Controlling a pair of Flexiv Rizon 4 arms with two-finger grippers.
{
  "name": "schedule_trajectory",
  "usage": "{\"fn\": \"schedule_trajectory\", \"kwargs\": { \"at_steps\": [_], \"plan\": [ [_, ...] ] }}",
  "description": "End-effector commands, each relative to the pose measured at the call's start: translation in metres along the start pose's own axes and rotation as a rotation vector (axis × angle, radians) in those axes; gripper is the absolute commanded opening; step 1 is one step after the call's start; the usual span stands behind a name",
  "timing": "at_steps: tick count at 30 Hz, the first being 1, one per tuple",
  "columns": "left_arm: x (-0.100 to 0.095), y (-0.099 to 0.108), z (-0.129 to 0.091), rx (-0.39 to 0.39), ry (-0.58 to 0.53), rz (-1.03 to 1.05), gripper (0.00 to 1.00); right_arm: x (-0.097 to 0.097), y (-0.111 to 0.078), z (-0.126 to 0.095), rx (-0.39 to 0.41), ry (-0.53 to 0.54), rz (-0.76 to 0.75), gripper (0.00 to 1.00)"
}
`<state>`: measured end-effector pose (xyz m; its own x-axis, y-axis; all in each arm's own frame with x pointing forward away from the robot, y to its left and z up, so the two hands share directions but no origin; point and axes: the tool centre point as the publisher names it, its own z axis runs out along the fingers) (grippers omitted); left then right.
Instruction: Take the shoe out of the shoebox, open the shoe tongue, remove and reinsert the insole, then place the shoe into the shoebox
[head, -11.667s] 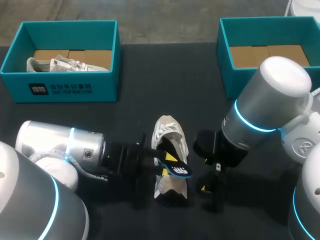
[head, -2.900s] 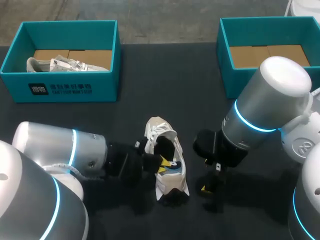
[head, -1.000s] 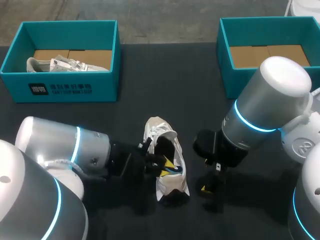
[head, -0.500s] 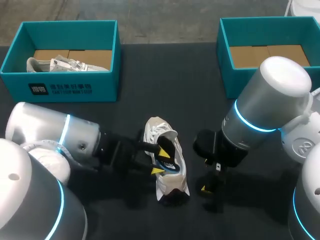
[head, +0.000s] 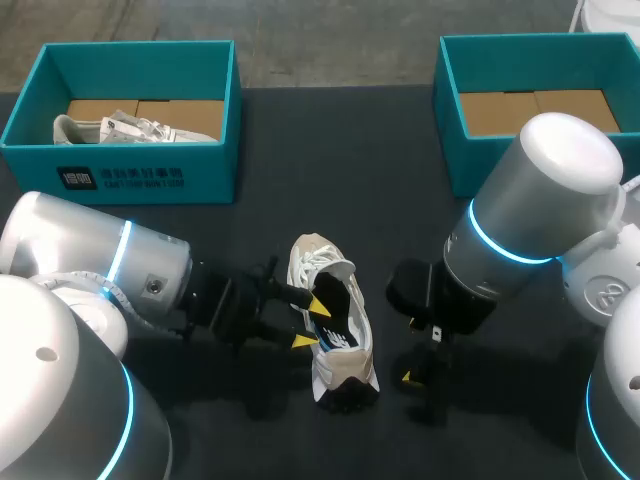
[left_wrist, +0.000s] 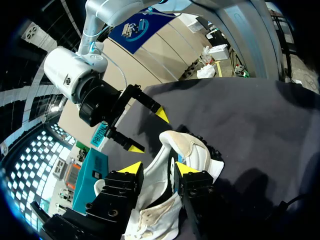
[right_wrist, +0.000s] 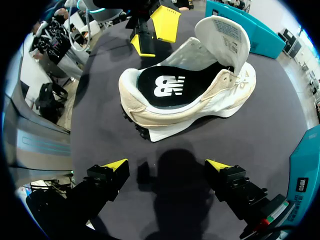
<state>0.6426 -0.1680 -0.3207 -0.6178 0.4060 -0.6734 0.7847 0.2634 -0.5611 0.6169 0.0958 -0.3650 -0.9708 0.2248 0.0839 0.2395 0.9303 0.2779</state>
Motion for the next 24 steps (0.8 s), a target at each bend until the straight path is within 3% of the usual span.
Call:
{"fn": "schedule_trajectory", "kwargs": {
  "at_steps": [1, 13, 16, 17, 18, 24],
  "plan": [
    [0.001, -0.006, -0.007, -0.015, 0.011, -0.011, 0.40, 0.001, 0.001, 0.002, 0.002, -0.003, 0.001, 1.00],
    [-0.001, -0.008, -0.022, -0.058, 0.080, 0.008, 0.36, 0.001, 0.001, 0.002, 0.002, -0.003, 0.001, 1.00],
    [-0.004, -0.007, -0.027, -0.082, 0.104, 0.023, 0.27, 0.001, -0.003, -0.001, 0.008, -0.007, -0.002, 1.00],
    [-0.005, -0.007, -0.028, -0.087, 0.116, 0.022, 0.18, 0.001, -0.009, -0.005, 0.018, -0.012, 0.006, 1.00],
    [-0.006, -0.007, -0.029, -0.099, 0.128, 0.034, 0.00, 0.002, -0.013, -0.009, 0.022, -0.015, 0.005, 1.00],
    [-0.011, -0.007, -0.037, -0.112, 0.218, 0.059, 0.00, 0.002, -0.044, -0.032, 0.042, -0.025, -0.007, 1.00]
  ]
}}
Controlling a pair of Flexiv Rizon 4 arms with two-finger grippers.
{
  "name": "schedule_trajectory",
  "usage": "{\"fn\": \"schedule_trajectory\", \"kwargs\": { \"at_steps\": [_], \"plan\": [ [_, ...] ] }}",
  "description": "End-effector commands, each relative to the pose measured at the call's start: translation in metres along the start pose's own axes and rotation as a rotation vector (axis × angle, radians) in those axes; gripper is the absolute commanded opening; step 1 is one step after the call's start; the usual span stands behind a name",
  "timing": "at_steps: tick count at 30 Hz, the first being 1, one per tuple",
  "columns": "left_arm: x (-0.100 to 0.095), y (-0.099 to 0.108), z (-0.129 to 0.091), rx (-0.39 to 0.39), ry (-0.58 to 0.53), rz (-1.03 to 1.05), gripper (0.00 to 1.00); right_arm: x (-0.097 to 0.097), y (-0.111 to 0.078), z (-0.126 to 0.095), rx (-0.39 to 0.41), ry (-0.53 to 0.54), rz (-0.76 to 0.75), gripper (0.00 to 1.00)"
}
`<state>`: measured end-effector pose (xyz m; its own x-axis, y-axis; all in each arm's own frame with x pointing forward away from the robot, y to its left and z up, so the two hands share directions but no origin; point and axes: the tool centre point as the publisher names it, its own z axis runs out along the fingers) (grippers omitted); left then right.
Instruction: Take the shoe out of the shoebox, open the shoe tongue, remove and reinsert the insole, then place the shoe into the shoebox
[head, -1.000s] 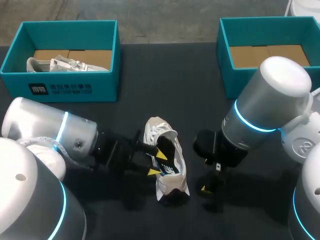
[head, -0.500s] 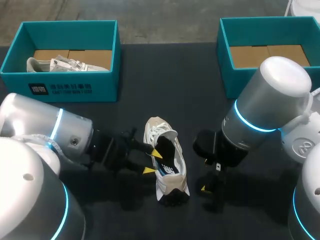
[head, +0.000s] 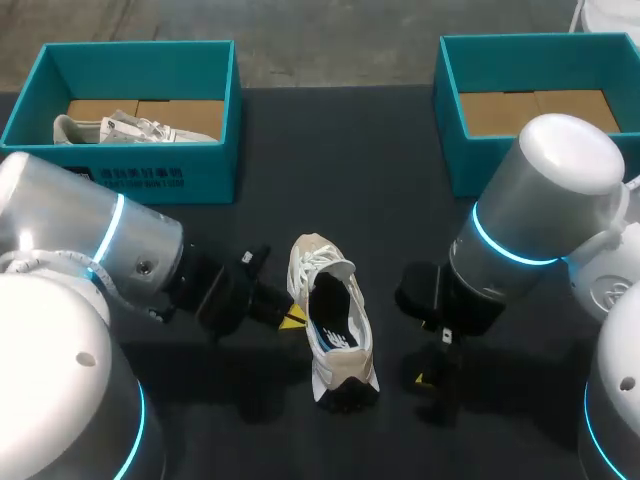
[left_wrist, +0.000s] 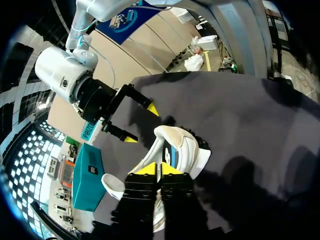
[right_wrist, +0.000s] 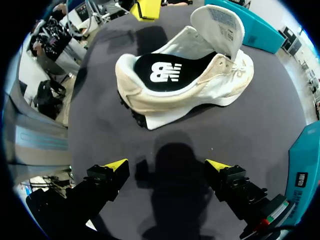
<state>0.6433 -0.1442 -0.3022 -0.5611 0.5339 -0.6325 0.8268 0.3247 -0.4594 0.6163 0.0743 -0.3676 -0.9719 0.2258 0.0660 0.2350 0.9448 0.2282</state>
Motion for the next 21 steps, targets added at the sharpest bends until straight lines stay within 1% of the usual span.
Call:
{"fn": "schedule_trajectory", "kwargs": {
  "at_steps": [1, 3, 5, 6, 9, 10, 12, 21],
  "plan": [
    [-0.008, -0.002, -0.010, -0.002, 0.101, 0.006, 0.00, 0.005, -0.030, -0.031, -0.013, -0.009, -0.010, 1.00],
    [-0.011, -0.001, -0.014, -0.016, 0.131, 0.017, 0.00, 0.004, -0.040, -0.037, -0.006, -0.010, -0.004, 1.00],
    [-0.014, -0.002, -0.018, -0.012, 0.158, 0.023, 0.00, 0.004, -0.049, -0.043, -0.009, -0.012, -0.004, 1.00],
    [-0.015, -0.003, -0.020, -0.013, 0.173, 0.030, 0.00, 0.003, -0.053, -0.046, 0.001, -0.011, 0.001, 1.00],
    [-0.021, -0.004, -0.027, 0.000, 0.222, 0.033, 0.00, 0.003, -0.061, -0.056, 0.006, -0.013, -0.003, 1.00],
    [-0.023, -0.004, -0.030, 0.016, 0.245, 0.037, 0.00, 0.002, -0.064, -0.059, 0.002, -0.010, -0.016, 1.00],
    [-0.025, -0.004, -0.033, 0.024, 0.265, 0.051, 0.00, -0.003, -0.069, -0.063, -0.055, 0.009, -0.098, 1.00],
    [-0.025, -0.004, -0.033, 0.024, 0.265, 0.051, 0.00, -0.003, -0.069, -0.063, -0.055, 0.009, -0.098, 1.00]
  ]
}}
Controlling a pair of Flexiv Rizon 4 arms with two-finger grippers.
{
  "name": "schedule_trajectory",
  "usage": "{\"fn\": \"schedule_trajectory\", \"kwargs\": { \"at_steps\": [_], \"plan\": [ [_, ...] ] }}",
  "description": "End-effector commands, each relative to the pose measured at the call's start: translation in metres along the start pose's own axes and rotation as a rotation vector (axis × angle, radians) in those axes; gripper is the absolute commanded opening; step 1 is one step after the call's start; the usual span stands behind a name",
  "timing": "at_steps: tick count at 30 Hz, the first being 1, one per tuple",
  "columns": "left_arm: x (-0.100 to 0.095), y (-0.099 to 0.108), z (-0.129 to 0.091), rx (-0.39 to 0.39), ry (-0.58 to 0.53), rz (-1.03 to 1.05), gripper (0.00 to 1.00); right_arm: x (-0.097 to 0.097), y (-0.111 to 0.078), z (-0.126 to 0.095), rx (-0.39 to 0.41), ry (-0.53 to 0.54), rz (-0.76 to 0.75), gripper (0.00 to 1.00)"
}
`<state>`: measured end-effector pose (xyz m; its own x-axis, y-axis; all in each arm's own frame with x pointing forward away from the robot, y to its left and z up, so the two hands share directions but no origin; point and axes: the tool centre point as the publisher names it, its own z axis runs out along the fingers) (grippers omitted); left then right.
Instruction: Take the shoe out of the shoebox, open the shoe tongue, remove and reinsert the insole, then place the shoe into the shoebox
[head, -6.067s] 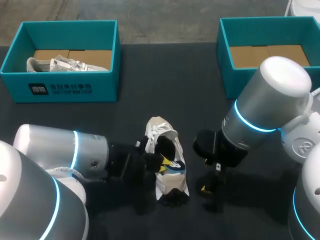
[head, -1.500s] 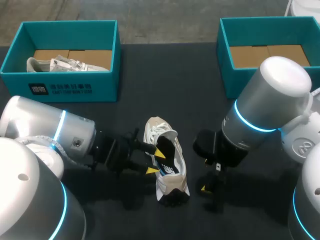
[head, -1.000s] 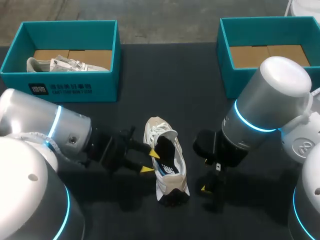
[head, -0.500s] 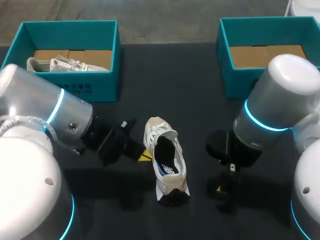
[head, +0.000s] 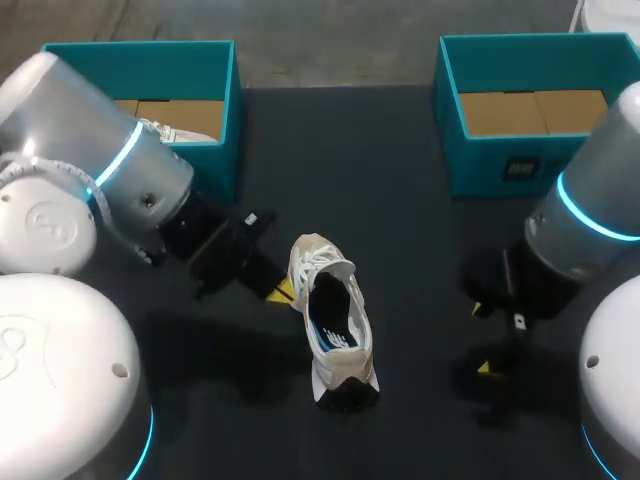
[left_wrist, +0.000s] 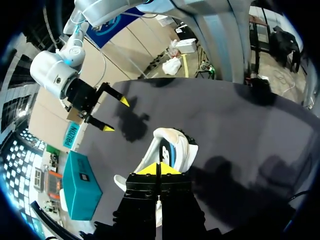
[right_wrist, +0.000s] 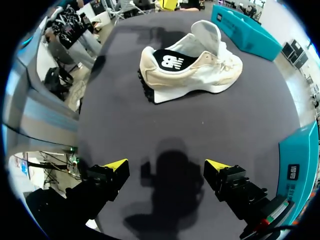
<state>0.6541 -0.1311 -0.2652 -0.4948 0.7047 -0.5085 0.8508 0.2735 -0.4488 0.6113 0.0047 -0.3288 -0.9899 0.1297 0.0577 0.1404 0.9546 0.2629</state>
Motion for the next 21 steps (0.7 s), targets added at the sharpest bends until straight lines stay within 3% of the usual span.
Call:
{"fn": "schedule_trajectory", "kwargs": {
  "at_steps": [1, 7, 9, 16, 21],
  "plan": [
    [-0.003, 0.000, 0.000, -0.002, 0.049, -0.001, 0.00, 0.007, -0.010, -0.009, -0.025, -0.008, -0.001, 1.00],
    [-0.003, 0.000, 0.000, -0.002, 0.049, -0.001, 0.00, 0.007, -0.010, -0.009, -0.025, -0.008, -0.001, 1.00],
    [-0.009, 0.005, -0.003, 0.011, 0.111, 0.031, 0.00, 0.007, -0.010, -0.009, -0.025, -0.008, -0.001, 1.00],
    [-0.028, 0.016, -0.006, 0.035, 0.287, 0.107, 0.00, 0.011, -0.051, -0.032, -0.043, -0.032, -0.001, 1.00],
    [-0.036, 0.015, -0.001, 0.053, 0.404, 0.160, 0.00, 0.013, -0.072, -0.046, 0.007, -0.019, 0.024, 1.00]
  ]
}}
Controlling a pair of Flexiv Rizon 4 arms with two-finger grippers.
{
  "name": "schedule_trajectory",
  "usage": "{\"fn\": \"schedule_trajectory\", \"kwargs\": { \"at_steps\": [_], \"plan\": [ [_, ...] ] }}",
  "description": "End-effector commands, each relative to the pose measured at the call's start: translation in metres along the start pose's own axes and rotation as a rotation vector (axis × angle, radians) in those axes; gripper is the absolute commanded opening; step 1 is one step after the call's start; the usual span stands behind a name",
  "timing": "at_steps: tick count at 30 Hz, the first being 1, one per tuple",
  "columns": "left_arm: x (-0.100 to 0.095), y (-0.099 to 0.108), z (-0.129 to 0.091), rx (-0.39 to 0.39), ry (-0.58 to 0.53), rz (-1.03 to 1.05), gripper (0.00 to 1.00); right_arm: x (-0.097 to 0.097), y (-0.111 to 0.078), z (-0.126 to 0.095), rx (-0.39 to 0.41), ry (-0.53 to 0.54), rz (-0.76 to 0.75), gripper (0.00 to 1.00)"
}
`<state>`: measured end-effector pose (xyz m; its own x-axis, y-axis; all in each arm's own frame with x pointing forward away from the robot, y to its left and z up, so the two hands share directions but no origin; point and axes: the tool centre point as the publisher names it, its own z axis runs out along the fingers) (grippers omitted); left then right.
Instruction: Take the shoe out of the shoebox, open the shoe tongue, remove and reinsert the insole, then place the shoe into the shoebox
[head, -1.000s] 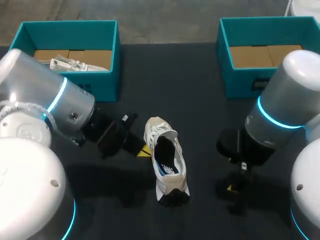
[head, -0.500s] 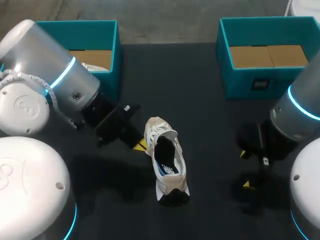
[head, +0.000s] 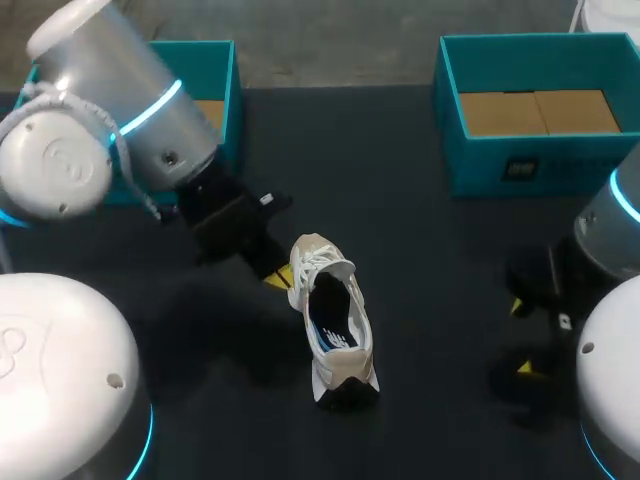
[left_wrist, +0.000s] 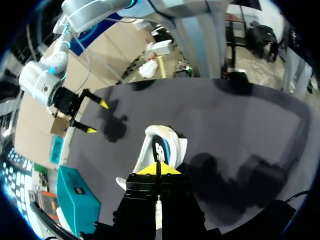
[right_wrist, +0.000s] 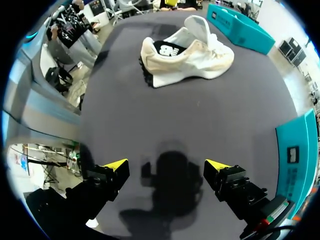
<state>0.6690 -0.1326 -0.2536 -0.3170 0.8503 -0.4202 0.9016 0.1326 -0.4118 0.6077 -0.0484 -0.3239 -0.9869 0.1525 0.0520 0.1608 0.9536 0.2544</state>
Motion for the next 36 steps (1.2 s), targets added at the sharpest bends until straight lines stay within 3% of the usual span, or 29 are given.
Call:
{"fn": "schedule_trajectory", "kwargs": {
  "at_steps": [1, 9, 15, 24, 30, 36],
  "plan": [
    [-0.023, 0.012, 0.005, 0.042, 0.234, 0.019, 0.00, 0.016, -0.025, -0.029, -0.006, -0.010, 0.003, 1.00],
    [-0.026, 0.003, 0.012, 0.031, 0.382, 0.096, 0.00, 0.015, -0.027, -0.032, -0.005, 0.002, -0.006, 1.00],
    [-0.018, -0.004, 0.016, -0.056, 0.510, 0.213, 0.00, 0.015, -0.027, -0.032, -0.005, 0.002, -0.006, 1.00],
    [-0.018, -0.003, 0.014, -0.070, 0.508, 0.221, 0.00, 0.015, -0.027, -0.032, -0.005, 0.002, -0.006, 1.00],
    [-0.027, -0.010, 0.039, -0.034, 0.599, 0.308, 0.00, 0.015, -0.027, -0.032, -0.005, 0.002, -0.006, 1.00],
    [-0.022, 0.000, 0.062, -0.017, 0.676, 0.345, 0.00, 0.015, -0.027, -0.032, -0.005, 0.002, -0.006, 1.00]
  ]
}}
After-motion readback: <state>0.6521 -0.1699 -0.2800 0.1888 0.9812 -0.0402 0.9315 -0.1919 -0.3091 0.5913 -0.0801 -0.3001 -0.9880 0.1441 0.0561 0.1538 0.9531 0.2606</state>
